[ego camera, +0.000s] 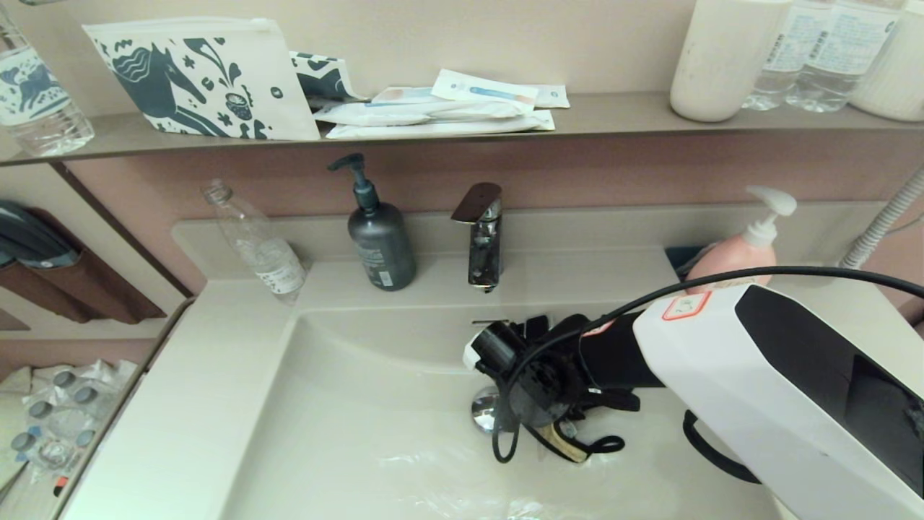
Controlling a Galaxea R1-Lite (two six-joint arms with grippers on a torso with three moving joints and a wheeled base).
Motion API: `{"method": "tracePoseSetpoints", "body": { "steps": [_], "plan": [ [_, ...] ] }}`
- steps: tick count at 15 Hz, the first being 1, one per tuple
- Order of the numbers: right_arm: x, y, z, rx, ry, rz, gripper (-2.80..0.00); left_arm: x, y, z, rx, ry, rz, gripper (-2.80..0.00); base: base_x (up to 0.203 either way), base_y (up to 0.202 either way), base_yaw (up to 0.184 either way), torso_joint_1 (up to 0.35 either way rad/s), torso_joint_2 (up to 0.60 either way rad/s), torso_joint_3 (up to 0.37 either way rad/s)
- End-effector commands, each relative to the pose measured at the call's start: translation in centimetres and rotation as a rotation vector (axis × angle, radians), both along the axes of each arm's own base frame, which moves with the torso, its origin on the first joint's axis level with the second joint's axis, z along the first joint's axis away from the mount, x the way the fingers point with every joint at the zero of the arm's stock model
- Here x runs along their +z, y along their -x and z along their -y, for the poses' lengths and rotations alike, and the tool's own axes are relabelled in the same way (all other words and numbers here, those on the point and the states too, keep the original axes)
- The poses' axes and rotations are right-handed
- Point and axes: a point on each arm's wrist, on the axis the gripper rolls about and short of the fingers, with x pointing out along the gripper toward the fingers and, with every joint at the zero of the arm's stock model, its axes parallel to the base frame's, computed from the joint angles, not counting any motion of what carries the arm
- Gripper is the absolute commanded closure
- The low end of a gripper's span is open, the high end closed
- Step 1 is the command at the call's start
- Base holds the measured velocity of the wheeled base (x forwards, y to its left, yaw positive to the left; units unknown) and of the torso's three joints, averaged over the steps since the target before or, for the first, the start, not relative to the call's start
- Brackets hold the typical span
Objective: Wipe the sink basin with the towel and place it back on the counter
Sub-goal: Wipe the sink
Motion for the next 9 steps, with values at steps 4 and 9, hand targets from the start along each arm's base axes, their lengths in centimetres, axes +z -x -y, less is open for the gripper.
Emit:
{"method": "tracePoseSetpoints", "body": {
  "steps": [4, 9],
  "plan": [
    [0.2, -1.5, -2.4, 0.043, -0.116, 0.136, 0.0, 0.0, 0.0, 0.0, 0.0, 0.0, -0.001, 0.0, 0.0, 0.0, 0.0, 0.0, 0.0, 0.0],
    [-0.4, 0.3, -7.1, 0.19, -0.155, 0.182, 0.0, 0.0, 0.0, 0.0, 0.0, 0.0, -0.001, 0.0, 0.0, 0.0, 0.0, 0.0, 0.0, 0.0]
  ]
}}
